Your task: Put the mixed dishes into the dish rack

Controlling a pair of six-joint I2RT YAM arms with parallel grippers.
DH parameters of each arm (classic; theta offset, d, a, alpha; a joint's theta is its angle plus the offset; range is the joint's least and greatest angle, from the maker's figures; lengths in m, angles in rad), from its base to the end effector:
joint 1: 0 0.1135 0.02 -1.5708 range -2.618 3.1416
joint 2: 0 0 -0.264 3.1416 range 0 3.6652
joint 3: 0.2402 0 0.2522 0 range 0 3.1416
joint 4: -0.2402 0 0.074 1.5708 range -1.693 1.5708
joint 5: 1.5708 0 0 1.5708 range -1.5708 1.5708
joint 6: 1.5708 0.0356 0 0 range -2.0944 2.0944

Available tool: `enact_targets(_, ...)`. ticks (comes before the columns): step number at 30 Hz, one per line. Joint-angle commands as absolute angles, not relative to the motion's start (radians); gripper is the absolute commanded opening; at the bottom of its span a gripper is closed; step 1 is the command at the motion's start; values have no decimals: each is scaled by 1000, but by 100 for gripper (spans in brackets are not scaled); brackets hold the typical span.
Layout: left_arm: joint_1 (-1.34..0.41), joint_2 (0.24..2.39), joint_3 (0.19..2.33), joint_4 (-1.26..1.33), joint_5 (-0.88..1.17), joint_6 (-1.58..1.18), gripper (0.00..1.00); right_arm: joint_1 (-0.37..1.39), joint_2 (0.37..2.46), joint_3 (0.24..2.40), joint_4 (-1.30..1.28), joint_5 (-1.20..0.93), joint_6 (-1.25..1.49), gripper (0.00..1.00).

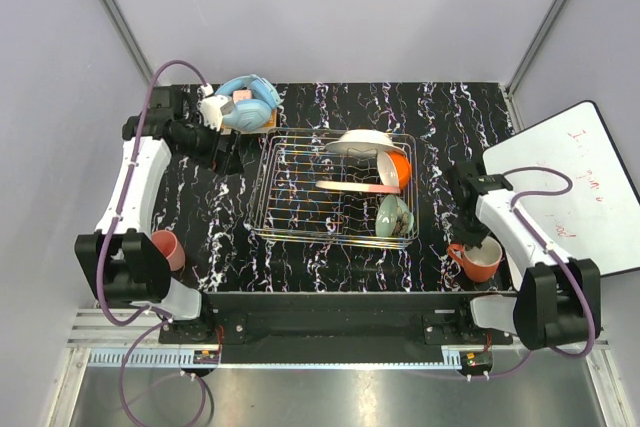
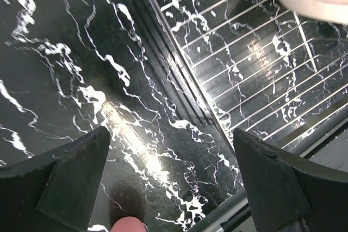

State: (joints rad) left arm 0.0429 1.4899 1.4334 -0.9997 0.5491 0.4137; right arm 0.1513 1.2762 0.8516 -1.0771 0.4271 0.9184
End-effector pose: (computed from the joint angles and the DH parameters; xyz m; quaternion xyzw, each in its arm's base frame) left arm 0.2985 -0.0058 0.3319 0.2394 0.9022 -0.2000 0.2979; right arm 0.1986 0.0154 0.2137 0.3723 0.9030 -0.1650 0.1370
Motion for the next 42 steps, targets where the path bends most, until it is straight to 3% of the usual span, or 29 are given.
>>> enact_targets(1,46,1463,1485,-1012,573,396,99,149,1206,845,-1025,406,934,0)
enact_targets(13,26,1482,1551,-1026,641,356,99,149,984,903,-901,302,858,0)
enact_targets(26,20,1588,1827,-1129,957,200,99,150,723,1052,-416,-255,798,0)
enact_targets(33,34,1618,1901,-1140,1210,81,99,149,819,1111,71,-576,938,0)
enact_targets(37,81,1620,1748,-1059,1682,-62,99,149,923,1117,309,-690,1070,0)
enact_targets(42,72,1611,1762,-1028,1681,-37,99,153,994,1120,501,-779,1182,0)
